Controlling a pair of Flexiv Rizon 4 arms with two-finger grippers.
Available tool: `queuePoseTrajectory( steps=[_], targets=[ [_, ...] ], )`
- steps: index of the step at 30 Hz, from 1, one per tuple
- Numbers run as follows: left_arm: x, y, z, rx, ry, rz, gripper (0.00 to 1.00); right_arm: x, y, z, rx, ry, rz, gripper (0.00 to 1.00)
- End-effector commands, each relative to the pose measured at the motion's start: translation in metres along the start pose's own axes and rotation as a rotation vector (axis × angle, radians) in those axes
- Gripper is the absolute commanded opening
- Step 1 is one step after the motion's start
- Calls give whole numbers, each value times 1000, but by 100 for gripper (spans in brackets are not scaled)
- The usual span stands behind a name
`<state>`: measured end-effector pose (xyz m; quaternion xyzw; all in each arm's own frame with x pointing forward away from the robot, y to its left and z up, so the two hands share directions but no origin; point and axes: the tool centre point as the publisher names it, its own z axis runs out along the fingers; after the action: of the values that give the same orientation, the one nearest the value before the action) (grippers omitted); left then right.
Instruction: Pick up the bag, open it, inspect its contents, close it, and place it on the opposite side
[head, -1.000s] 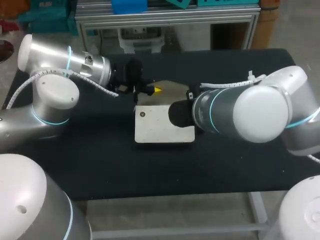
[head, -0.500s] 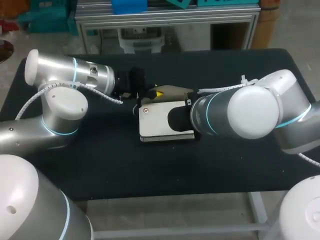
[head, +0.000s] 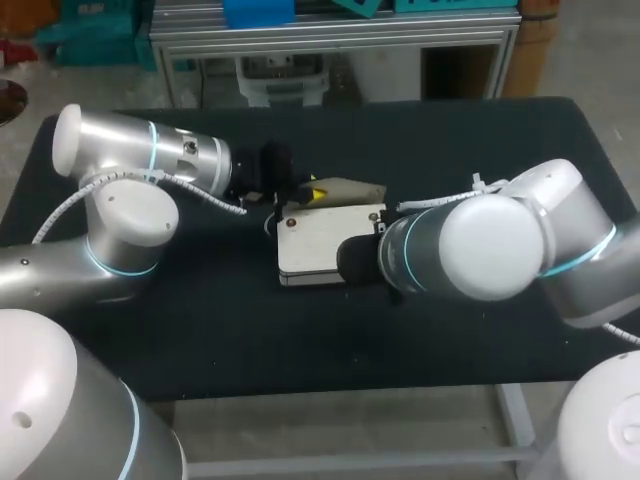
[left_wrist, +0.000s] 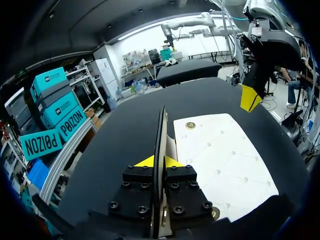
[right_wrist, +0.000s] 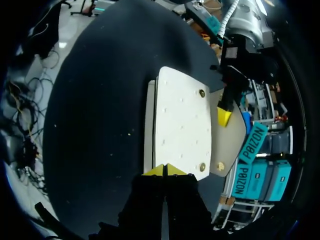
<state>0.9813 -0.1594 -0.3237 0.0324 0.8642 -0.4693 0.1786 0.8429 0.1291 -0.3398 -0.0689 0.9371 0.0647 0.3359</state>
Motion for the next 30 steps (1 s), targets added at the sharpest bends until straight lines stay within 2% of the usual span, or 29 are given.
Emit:
queuePoseTrajectory(
  steps=[1,6,9,10,16,30],
  targets=[
    [1,4,3,-7,12,-17,0,11,-4,14,-20,-119,7,4],
    [0,10,6,-35,45,-51,0,17,-5,13,-39,-181,-2,14],
    [-1,13,9,-40,56,-66,0,19,-5,14,-42,-200,-12,29],
    [-1,14,10,-36,63,-77,0,19,-4,14,-37,-206,-15,30],
    [-4,19,12,-29,98,-110,0,20,-3,19,-2,-228,-43,29],
    [-5,27,18,-31,138,-146,0,14,0,46,49,-256,-86,29]
  ],
)
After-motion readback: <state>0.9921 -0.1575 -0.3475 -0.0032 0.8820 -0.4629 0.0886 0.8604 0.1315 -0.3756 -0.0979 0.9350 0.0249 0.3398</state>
